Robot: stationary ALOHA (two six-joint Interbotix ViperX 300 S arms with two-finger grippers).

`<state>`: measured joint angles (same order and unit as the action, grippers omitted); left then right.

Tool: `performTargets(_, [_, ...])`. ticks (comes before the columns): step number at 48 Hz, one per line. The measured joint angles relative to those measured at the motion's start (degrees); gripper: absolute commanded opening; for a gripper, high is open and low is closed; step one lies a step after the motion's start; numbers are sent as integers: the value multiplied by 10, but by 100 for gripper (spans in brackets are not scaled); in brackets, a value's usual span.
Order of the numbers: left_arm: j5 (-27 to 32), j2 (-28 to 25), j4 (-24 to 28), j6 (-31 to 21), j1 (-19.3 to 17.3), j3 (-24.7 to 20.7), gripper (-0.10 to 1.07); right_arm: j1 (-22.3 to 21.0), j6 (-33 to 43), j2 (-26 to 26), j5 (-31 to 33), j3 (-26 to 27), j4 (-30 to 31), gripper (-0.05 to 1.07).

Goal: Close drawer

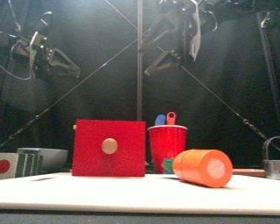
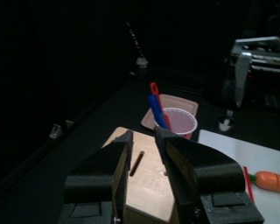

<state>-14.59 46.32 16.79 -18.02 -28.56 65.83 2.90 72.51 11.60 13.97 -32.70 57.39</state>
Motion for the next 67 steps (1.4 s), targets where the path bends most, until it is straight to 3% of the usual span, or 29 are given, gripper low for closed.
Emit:
performTargets(8, [21,-51,-4,-1,-22,-25,70,-11,-1,-39,1,-1,-27,98])
performTargets(13, [29,-93,-4,-1,-31,-56,69,-17,-3,-50,2,0,-40,91])
performTargets(21, [67,-136,-11,-3,-52,-109,65,-18,-5,-52,4,-9,-67,65])
performTargets(30, [153,-197,-18,-1,-65,-185,47,-23,-6,-54,4,-29,-83,31])
performTargets(38, [177,-243,-18,1,-68,-233,42,-33,-6,-71,3,-38,-83,13])
performTargets(55, [214,-364,-16,2,-75,-308,42,-64,-7,-156,4,-24,-82,9])
performTargets(67, [229,-403,4,4,-74,-337,42,-68,-7,-194,4,13,-80,9])
